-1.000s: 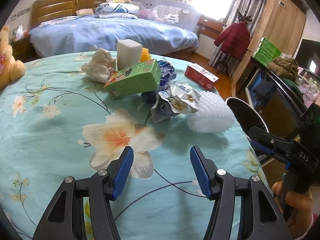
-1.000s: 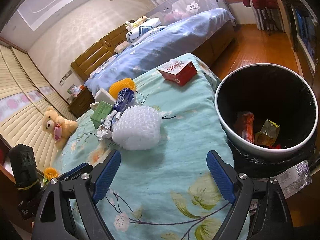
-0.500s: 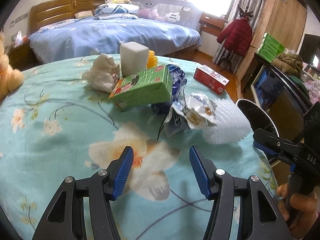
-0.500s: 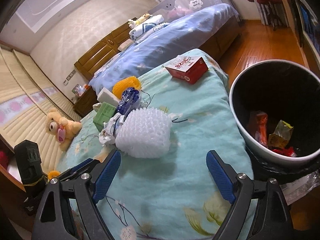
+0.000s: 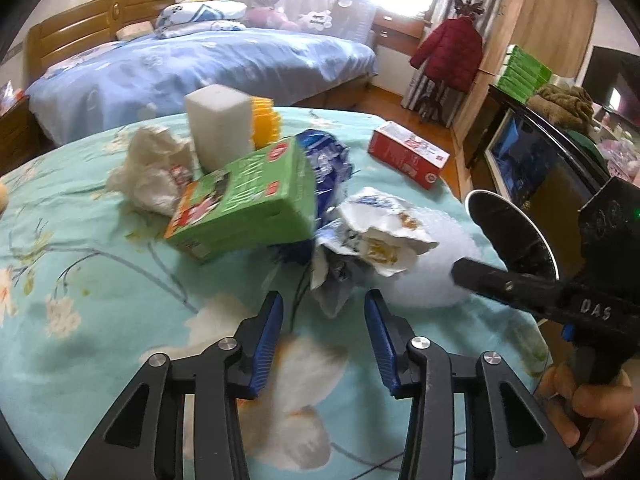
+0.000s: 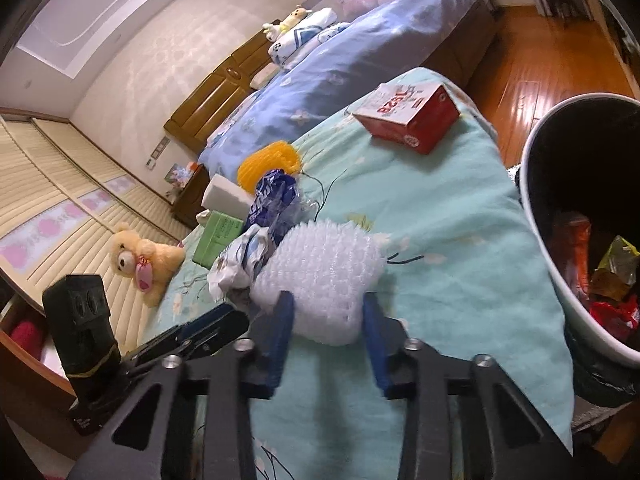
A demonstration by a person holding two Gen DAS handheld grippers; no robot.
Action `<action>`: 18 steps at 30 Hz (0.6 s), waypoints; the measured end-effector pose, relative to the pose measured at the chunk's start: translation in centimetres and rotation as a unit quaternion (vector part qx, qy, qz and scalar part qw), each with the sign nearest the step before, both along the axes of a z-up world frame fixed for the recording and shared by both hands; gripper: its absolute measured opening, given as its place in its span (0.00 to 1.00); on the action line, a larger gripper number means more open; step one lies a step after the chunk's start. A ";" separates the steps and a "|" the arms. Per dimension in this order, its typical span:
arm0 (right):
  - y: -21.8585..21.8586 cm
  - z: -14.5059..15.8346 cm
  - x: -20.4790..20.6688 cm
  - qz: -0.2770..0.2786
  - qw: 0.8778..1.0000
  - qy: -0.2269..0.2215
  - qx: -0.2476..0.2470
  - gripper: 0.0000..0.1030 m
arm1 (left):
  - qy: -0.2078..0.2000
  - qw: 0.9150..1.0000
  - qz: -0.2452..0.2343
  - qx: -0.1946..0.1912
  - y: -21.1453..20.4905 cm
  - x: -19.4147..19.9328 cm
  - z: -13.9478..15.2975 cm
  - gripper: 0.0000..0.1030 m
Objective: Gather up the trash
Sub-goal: 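Grasp the white foam net with the right tool while the left tool grasps a foil wrapper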
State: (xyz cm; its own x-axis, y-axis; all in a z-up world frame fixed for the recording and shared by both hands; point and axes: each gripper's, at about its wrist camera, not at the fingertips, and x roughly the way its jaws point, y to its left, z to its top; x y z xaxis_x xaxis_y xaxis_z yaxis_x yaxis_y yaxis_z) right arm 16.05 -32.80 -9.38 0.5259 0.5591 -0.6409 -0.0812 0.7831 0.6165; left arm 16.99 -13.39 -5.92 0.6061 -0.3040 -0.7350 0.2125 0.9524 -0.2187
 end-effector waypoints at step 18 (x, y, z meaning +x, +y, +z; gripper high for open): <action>-2.7 1.4 -2.8 -0.028 0.999 -0.017 -0.005 0.19 | -0.030 0.999 0.001 -0.012 -0.9 -1.8 0.1 0.02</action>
State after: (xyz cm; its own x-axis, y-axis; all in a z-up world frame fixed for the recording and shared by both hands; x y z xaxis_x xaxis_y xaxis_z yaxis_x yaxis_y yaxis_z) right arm 13.24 -35.53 -7.97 0.5776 0.5215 -0.6280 -0.0582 0.7936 0.6056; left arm 15.16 -14.27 -5.85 0.6493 -0.3198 -0.6900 0.2248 0.9474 -0.2276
